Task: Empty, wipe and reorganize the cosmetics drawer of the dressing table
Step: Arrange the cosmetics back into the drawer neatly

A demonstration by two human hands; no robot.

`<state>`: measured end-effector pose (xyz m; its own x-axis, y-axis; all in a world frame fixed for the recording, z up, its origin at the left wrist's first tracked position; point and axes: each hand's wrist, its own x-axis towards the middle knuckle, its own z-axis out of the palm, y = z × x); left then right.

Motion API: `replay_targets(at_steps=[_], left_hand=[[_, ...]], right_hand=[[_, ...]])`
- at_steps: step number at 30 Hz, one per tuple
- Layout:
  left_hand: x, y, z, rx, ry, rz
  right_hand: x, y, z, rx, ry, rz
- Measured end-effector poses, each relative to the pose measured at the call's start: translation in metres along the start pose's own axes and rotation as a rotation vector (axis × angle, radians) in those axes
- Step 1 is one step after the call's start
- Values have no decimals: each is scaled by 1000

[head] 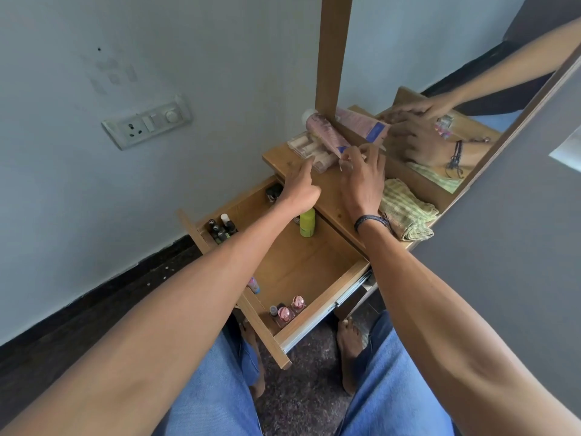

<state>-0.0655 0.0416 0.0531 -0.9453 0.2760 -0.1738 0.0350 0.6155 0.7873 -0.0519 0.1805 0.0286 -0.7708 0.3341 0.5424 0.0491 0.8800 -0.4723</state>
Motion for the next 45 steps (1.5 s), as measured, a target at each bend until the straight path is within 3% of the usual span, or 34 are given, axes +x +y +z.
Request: replay_targets(at_steps=[9, 13, 23, 29, 32, 35, 39, 42, 45], left_hand=[[-23, -16, -32, 10, 65, 45], [-36, -14, -47, 8, 134, 108], [-85, -24, -63, -36, 220, 306], [-112, -49, -68, -121, 225, 230], [-114, -63, -65, -109, 227, 149], [-112, -79, -63, -282, 247, 26], [-112, -96, -63, -587, 273, -150], [-107, -104, -62, -748, 268, -184], [-104, -110, -60, -858, 243, -217]], right_hand=[[-20, -6, -25, 38, 250, -100], [-15, -28, -54, 77, 283, -219], [-27, -109, -114, -20, -3, -590], [-46, -142, -105, 22, -187, -664], [-53, -145, -88, 136, -247, -557], [-65, -135, -67, 260, -287, -334], [-90, -108, -40, 340, -558, -58], [-110, -93, -25, 353, -717, -10], [-125, -86, -14, 349, -720, -19]])
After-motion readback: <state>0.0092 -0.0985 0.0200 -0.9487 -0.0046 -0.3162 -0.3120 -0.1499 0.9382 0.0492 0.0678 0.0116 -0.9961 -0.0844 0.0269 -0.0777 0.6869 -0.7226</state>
